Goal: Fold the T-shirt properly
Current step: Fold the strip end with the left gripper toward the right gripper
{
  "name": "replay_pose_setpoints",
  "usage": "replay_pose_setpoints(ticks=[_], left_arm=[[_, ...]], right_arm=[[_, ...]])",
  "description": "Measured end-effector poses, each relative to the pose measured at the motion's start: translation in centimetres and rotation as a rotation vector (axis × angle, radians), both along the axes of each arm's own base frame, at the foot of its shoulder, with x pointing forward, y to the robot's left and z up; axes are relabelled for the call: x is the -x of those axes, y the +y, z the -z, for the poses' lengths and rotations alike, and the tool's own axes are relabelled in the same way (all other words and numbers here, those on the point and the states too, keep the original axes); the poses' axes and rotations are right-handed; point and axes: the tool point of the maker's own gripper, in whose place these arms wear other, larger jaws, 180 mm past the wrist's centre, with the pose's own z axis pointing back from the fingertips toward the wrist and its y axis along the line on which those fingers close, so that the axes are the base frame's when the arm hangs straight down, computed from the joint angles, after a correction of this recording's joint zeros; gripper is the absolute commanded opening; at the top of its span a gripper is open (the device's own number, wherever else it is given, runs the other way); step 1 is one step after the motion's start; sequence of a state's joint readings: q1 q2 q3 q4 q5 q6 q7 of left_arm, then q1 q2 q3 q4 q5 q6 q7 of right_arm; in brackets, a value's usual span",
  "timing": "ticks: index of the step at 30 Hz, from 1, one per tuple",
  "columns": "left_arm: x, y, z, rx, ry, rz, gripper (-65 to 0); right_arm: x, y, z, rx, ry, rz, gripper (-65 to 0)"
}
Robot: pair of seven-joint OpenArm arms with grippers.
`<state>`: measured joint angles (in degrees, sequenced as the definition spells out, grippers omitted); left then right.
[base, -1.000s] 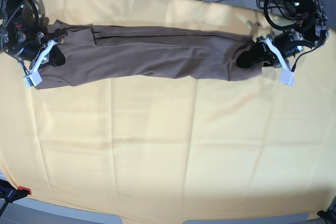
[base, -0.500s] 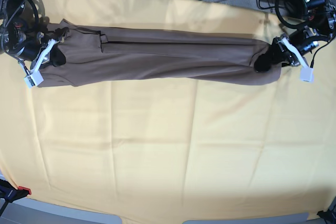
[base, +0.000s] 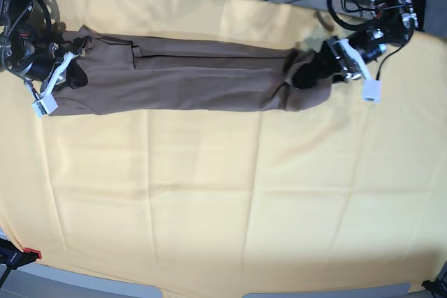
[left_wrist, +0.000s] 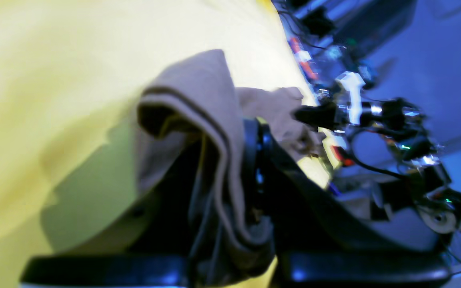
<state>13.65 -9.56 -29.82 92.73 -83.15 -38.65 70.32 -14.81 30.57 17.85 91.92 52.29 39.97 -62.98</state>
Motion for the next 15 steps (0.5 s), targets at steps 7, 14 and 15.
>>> replay_pose_setpoints(ticks=[7,14,15], left_arm=[[-0.3,-8.5,-2.6,0.152,-0.079,0.158,-65.0],[-2.1,-14.2,-1.5,0.033,-0.121,0.171,-65.0],[-1.8,-14.9,-1.1,0.009,-0.117,0.192,-65.0]], right_arm=[[0.1,0.0,0.0,0.0,0.002,0.0,-65.0],[0.1,0.0,0.1,0.001,0.003,0.0,-65.0],[0.1,0.0,0.1,0.001,0.003,0.0,-65.0]])
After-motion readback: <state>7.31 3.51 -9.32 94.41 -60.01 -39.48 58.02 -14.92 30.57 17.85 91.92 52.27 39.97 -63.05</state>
